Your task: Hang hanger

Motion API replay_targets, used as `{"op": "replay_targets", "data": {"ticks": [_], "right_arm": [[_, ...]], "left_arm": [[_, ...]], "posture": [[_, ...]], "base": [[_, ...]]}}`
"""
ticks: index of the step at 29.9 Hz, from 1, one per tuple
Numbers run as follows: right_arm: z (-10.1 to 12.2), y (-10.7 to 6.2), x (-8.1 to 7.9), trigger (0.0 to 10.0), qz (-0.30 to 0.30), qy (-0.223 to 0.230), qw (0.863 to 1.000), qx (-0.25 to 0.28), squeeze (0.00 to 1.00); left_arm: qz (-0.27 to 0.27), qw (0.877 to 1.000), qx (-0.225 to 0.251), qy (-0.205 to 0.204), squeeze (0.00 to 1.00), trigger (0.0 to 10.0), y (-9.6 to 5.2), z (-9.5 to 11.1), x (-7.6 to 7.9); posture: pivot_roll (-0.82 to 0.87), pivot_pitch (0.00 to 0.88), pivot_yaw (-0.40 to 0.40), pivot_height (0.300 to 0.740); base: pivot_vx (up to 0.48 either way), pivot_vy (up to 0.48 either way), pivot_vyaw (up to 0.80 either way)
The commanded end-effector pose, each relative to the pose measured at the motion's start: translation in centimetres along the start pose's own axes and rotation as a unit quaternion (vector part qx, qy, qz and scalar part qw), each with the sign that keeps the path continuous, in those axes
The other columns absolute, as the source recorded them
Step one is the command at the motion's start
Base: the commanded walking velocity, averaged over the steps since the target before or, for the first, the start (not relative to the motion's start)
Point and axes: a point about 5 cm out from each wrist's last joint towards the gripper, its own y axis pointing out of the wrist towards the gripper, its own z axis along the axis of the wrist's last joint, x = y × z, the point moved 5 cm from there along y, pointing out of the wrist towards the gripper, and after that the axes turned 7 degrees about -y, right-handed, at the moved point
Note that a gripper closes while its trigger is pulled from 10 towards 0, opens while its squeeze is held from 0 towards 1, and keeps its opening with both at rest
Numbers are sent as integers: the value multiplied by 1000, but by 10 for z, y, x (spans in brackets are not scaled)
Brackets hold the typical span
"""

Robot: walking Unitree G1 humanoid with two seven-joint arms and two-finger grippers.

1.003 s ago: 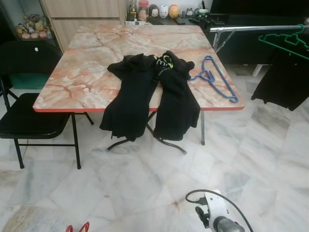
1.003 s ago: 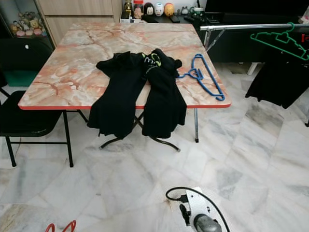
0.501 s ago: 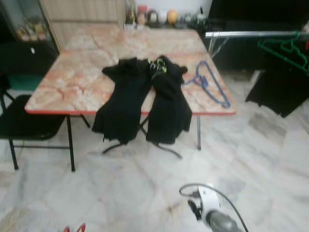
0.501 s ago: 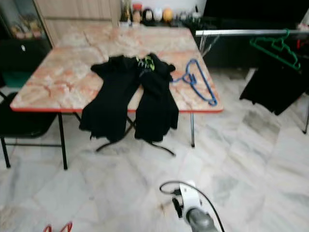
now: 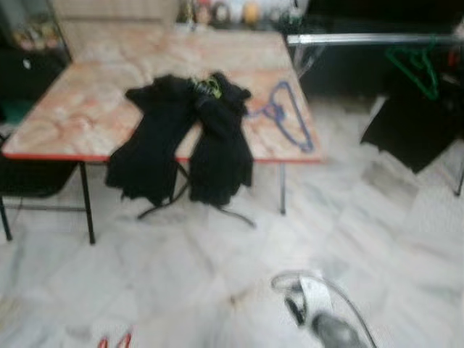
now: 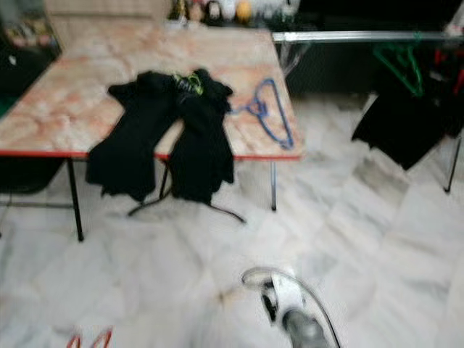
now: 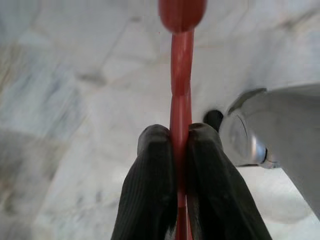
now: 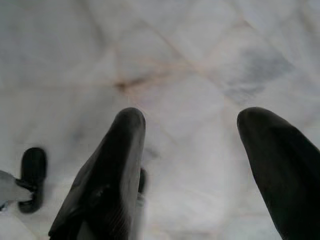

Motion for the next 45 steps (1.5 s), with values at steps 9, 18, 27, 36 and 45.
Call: {"op": "replay_targets", "data": {"ticks": [9, 18, 27, 36, 45], "right_arm": [[3, 1, -5, 10000, 5, 1, 1000, 3, 0], [3, 1, -4, 10000, 2, 7, 1000, 5, 0], [1, 0, -4, 10000, 1, 7, 1000, 4, 0], [1, 0, -3, 10000, -1, 8, 1000, 4, 0], [0, 0, 1, 10000, -14, 27, 1000, 7, 0]], "left_arm": [[2, 1000, -18, 13, 0, 10000, -4, -10, -6], [1, 1000, -18, 15, 0, 10000, -4, -11, -6], [0, 1000, -19, 15, 0, 10000, -5, -12, -6], [-2, 1000, -19, 15, 0, 10000, -5, -12, -5], [-4, 1000, -20, 16, 0, 10000, -5, -12, -4]], "posture": [[46, 98, -44, 740], [44, 103, -42, 740], [43, 104, -45, 740], [42, 103, -46, 740], [42, 96, -45, 740]], "base": [[0, -311, 0], [0, -310, 0], [0, -310, 0], [0, -313, 0], [0, -315, 0]]}}
